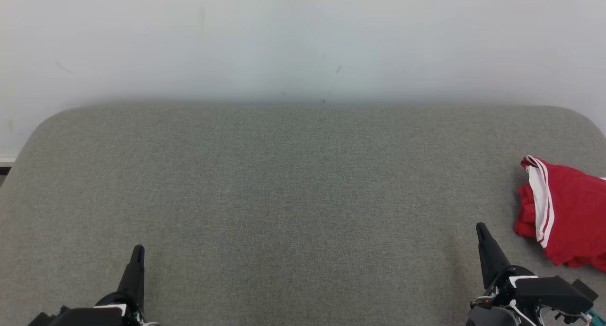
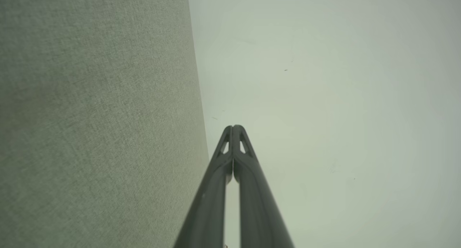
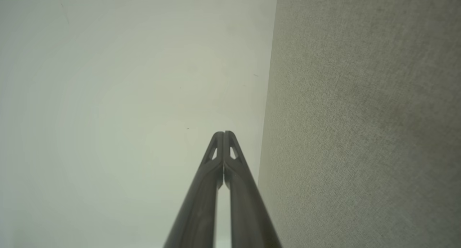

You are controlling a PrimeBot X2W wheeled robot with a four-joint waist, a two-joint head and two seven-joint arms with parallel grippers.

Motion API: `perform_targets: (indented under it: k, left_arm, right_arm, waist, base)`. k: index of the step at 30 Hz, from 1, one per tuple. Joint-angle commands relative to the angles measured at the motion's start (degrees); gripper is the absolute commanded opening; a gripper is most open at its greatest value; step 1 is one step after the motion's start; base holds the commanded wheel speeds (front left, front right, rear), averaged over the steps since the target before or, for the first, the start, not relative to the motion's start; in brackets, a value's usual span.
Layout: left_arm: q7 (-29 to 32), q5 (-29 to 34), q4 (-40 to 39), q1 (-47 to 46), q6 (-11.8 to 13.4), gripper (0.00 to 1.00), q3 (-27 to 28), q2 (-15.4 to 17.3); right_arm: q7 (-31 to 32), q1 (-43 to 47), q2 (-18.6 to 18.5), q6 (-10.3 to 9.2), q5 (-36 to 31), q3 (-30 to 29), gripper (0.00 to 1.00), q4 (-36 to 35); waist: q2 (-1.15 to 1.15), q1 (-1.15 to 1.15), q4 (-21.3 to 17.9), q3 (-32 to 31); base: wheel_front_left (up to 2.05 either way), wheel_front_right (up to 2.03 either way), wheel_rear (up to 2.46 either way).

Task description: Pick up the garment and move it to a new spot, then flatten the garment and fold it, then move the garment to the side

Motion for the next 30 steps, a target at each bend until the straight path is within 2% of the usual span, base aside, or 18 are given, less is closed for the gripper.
perform_targets:
  k: [1, 30]
  left_arm:
    - [0.0, -0.3, -0.2, -0.6, -0.2, 0.0, 0.2, 0.2]
    - [0.0, -0.3, -0.2, -0.5, -0.2, 0.0, 0.2, 0.2]
  right_arm:
    - [0.2, -0.4, 0.0, -0.12, 0.1, 0.0, 0.0, -0.1]
    - [0.2, -0.4, 0.0, -0.12, 0.1, 0.0, 0.0, -0.1]
  waist:
    - [0.0, 0.0, 0.0, 0.0]
    - [0.0, 0.0, 0.0, 0.0]
  base:
    - [0.0, 0.0, 0.0]
    - [0.0, 0.0, 0.0]
